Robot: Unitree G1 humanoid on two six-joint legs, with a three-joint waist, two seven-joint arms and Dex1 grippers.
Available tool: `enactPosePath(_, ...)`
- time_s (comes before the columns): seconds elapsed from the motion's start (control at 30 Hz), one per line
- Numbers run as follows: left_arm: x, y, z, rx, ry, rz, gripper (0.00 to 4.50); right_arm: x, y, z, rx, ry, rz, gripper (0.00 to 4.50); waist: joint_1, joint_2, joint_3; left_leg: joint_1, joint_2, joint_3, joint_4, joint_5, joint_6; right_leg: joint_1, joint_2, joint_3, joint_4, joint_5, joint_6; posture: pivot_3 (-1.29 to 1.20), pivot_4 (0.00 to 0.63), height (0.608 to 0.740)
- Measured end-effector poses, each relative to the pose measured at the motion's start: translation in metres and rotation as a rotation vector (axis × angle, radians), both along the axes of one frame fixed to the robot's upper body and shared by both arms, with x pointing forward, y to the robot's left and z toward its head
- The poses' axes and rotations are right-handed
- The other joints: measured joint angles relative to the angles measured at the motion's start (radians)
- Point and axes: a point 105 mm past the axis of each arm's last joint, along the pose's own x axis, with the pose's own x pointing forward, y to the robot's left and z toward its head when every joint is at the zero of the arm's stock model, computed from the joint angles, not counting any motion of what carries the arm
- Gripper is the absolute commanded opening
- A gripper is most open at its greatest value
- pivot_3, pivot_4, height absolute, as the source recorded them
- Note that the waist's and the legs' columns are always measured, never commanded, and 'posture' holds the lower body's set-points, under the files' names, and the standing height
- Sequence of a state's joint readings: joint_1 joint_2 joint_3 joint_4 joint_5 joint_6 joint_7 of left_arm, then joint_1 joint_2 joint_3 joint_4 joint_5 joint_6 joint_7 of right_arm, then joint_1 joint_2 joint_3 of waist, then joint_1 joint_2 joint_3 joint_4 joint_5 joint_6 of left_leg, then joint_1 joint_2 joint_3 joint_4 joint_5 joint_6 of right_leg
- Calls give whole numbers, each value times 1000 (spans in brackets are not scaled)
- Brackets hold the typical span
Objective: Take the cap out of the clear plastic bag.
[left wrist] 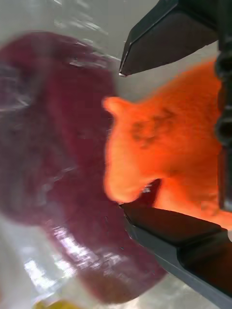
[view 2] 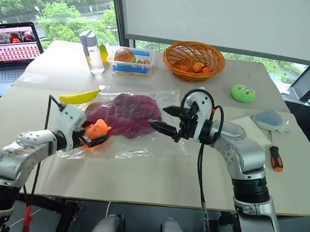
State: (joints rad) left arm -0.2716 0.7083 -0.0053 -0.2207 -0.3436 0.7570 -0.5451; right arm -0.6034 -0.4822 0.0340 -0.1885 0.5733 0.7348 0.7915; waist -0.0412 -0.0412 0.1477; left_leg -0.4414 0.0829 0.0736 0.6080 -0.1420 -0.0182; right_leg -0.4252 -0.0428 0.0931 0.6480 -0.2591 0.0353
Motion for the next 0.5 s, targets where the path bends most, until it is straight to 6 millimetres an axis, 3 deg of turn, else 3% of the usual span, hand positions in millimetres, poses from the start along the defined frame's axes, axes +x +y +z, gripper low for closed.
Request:
enactPosePath(0.1, 1, 0, -3, 25, 5, 18, 3812, -1, 2, 1, 2, -3, -4, 4500, 2, 0, 0, 0, 0, 0, 0, 0, 0, 1, 0, 0, 0, 0, 0, 0, 150, 737)
enactPosePath(0.37, 6, -3, 1, 7, -12, 37, 1093, 0, 3, 2, 4, -6, -24, 4500, 5, 0, 0, 0, 0, -1, 1, 0, 0, 1, 0, 0, 0, 0, 0, 0, 150, 737)
enactPosePath(0.5, 13, 8, 5, 52, -68, 93, 183, 1, 3, 1, 7, -4, -27, 4500, 6, 0, 0, 0, 0, -1, 1, 0, 0, 1, 0, -1, 0, 0, 0, 0, 150, 737)
